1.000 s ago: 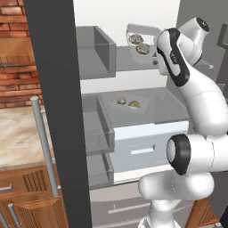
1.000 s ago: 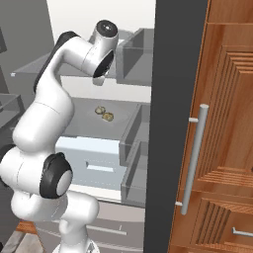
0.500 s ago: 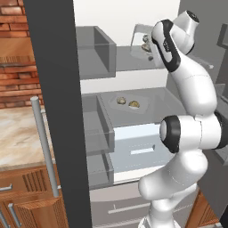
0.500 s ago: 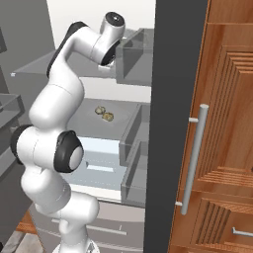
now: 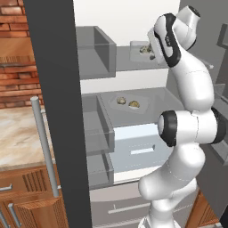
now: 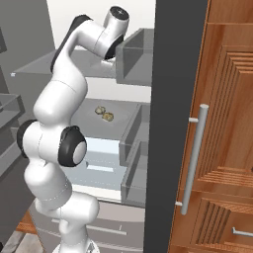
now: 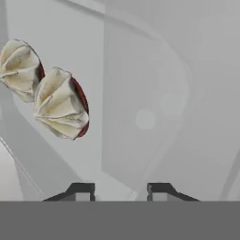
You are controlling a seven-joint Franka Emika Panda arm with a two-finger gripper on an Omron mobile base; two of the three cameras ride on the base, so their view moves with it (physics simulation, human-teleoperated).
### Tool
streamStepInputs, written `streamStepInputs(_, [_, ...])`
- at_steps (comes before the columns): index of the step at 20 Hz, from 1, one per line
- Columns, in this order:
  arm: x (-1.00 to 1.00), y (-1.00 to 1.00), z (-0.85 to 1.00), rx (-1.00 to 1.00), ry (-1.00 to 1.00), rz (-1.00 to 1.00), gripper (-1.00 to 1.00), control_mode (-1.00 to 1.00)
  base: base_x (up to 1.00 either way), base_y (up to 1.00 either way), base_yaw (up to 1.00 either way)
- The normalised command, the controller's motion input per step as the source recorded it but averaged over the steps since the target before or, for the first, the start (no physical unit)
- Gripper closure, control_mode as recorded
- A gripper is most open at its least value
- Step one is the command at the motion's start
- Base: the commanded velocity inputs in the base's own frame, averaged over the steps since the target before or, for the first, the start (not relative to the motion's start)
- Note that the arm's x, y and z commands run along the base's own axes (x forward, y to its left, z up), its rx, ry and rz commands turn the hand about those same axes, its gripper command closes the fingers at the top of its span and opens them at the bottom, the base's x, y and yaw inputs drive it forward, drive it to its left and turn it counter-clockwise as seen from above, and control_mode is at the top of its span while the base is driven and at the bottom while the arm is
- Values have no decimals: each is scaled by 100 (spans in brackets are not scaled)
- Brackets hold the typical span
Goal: Place two dumplings into each of the tupperware containers and then place the containers in the fridge.
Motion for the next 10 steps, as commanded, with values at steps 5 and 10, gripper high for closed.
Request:
streamStepInputs(5, [-2, 0, 0, 0, -29, 0, -100, -100, 0, 0, 0])
streamStepInputs(10, [-53, 1, 0, -3, -31, -4, -100, -100, 0, 0, 0])
